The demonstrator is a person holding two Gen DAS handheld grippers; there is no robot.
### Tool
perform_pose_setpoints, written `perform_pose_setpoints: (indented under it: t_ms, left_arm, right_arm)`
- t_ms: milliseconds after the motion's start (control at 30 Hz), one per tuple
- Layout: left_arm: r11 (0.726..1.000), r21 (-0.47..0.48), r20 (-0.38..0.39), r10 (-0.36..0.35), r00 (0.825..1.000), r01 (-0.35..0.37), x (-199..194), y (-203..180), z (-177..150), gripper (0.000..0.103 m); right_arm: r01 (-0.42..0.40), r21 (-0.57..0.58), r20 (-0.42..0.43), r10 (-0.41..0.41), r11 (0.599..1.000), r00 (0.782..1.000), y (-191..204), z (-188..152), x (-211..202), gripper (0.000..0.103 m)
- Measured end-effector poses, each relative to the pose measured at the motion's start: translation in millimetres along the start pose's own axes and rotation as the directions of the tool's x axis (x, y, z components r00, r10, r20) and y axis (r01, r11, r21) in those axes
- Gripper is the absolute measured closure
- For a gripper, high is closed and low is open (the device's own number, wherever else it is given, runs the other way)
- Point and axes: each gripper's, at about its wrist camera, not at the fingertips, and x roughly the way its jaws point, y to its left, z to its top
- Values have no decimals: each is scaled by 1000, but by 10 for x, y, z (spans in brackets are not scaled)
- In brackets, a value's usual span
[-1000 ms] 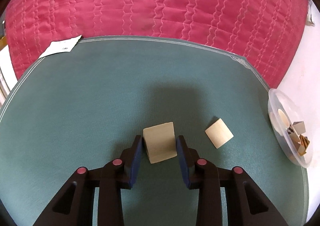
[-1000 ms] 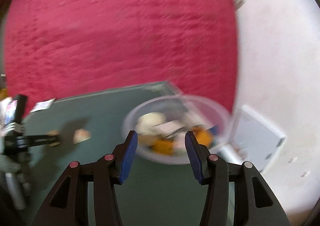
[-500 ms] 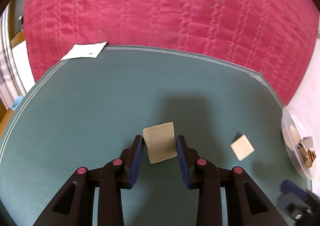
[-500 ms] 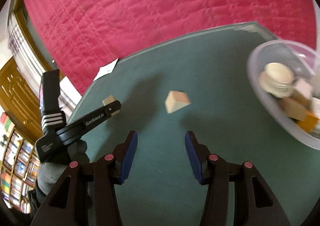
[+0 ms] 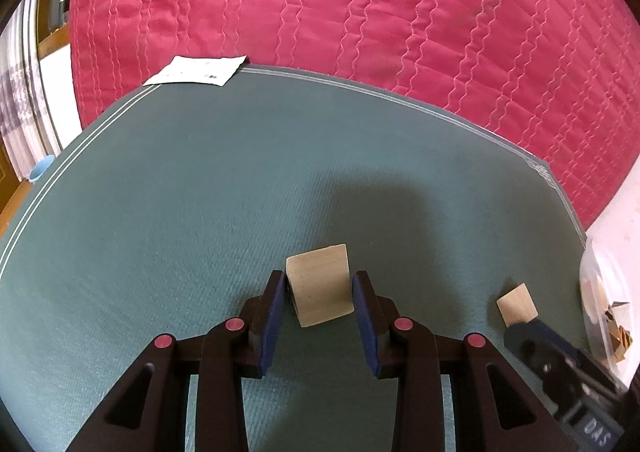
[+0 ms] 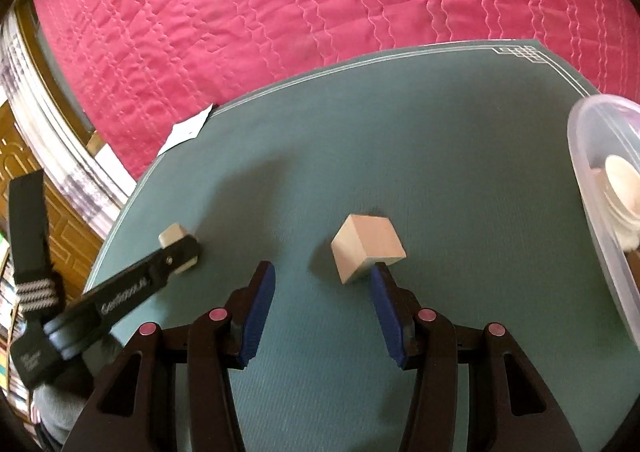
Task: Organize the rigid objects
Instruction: 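Grasp the other tan wooden block with the right gripper while the left gripper holds its cube, then carry the tan block into the clear bowl and open the right gripper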
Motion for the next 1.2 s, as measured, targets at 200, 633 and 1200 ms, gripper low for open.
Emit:
perform_pose_setpoints:
  t_ms: [200, 633, 1200]
  left_arm:
    - [1000, -10, -4, 1, 1000, -1, 16, 21, 13, 67]
    - [1000, 1, -3, -4, 1000, 4, 19, -2, 11, 67]
    - [999, 22, -3, -33, 999, 33, 6, -70, -7, 67]
  right_arm:
    - [102, -42, 23, -101, 994, 995, 83, 160, 144, 52]
    - [297, -179, 24, -298, 938, 954, 299, 247, 361, 56]
    - [213, -76, 89, -206, 974, 974, 32, 53, -133, 65]
